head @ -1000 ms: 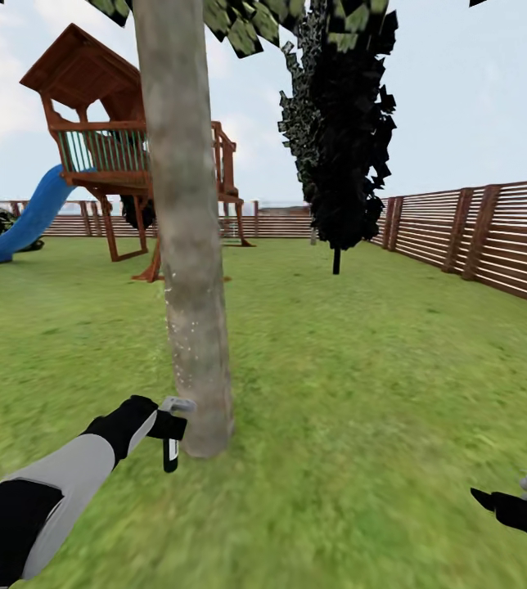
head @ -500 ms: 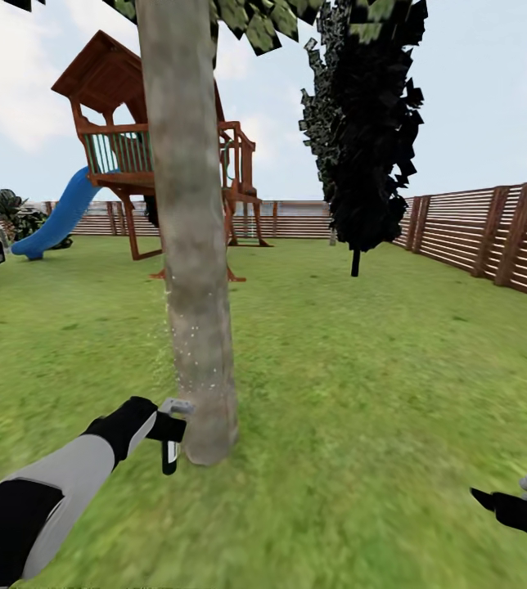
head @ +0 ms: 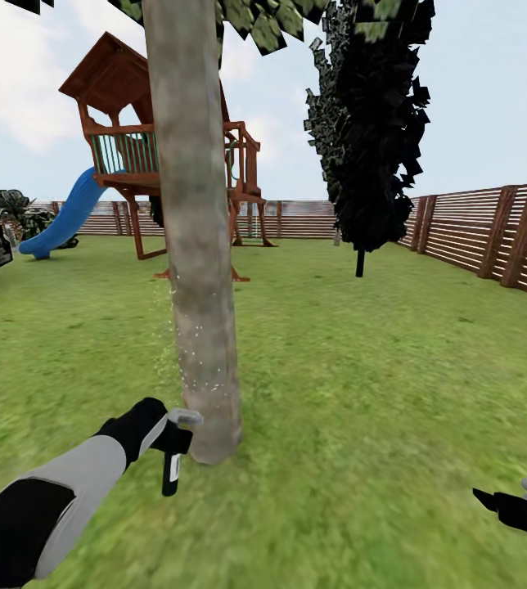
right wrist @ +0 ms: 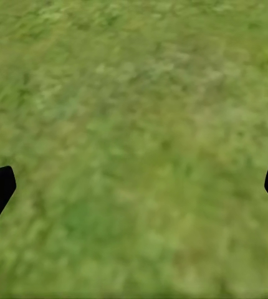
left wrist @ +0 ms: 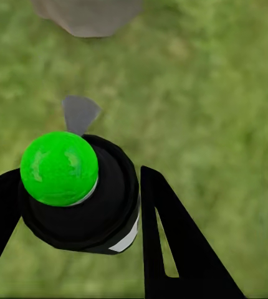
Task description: In the garden, pick up the pesticide atomizer on the floor and spray pesticide onto both trees until each tree trunk is fully covered.
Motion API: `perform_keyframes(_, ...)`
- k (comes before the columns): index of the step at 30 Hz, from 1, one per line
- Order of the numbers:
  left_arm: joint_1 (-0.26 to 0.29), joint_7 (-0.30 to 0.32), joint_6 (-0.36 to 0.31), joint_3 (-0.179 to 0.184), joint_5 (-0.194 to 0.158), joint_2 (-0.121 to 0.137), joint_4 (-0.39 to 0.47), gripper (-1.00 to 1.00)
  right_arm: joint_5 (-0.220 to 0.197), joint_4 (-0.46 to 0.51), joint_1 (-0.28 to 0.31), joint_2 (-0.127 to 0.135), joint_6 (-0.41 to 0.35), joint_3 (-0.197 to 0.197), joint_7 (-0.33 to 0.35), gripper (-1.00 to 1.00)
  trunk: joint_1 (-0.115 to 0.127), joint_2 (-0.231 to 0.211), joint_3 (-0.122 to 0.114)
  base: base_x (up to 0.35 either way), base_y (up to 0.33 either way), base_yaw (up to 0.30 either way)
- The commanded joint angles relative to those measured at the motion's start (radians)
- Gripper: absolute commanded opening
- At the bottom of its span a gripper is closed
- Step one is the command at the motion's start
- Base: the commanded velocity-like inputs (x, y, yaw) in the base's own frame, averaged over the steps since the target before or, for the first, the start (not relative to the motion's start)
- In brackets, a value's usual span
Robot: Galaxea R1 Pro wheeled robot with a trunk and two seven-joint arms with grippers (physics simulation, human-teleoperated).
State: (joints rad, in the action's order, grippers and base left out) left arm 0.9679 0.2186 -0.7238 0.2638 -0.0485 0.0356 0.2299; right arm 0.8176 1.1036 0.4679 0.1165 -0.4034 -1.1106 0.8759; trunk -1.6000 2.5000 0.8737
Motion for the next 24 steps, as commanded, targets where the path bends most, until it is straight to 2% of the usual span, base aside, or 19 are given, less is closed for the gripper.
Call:
perform_keyframes(1, 0.0, -0.013, -0.003, -0.001, 0.003, -0.006, 0.0, -1.0, 0.0, 0.0, 0.0, 0.0, 0.0, 0.0, 0.0, 1.0, 0.0, 0.0, 0.0, 0.0, 0.0, 0.0)
perform_keyframes(6, 0.0, -0.025, -0.042, -0.003, 0.004, -0.012, 0.0, -1.0, 0.0, 0.0, 0.0, 0.0, 0.0, 0.0, 0.0, 1.0, 0.0, 0.0, 0.0, 0.0, 0.0, 0.003)
perform_keyframes(9, 0.001, -0.025, -0.052, -0.004, 0.004, -0.011, 0.002, -1.0, 0.0, 0.001, 0.0, 0.0, 0.0, 0.0, 0.0, 1.0, 0.0, 0.0, 0.0, 0.0, -0.063, 0.18)
perform_keyframes(15, 0.002, -0.025, -0.052, -0.006, 0.003, -0.01, 0.005, -1.0, 0.0, 0.002, 0.0, 0.0, 0.0, 0.0, 0.0, 1.0, 0.0, 0.0, 0.0, 0.039, -0.285, 0.267)
perform_keyframes(24, 0.002, -0.025, -0.052, -0.006, 0.002, -0.01, 0.005, -1.0, 0.0, 0.001, 0.0, 0.0, 0.0, 0.0, 0.0, 1.0, 0.0, 0.0, 0.0, 0.168, -0.295, 0.254)
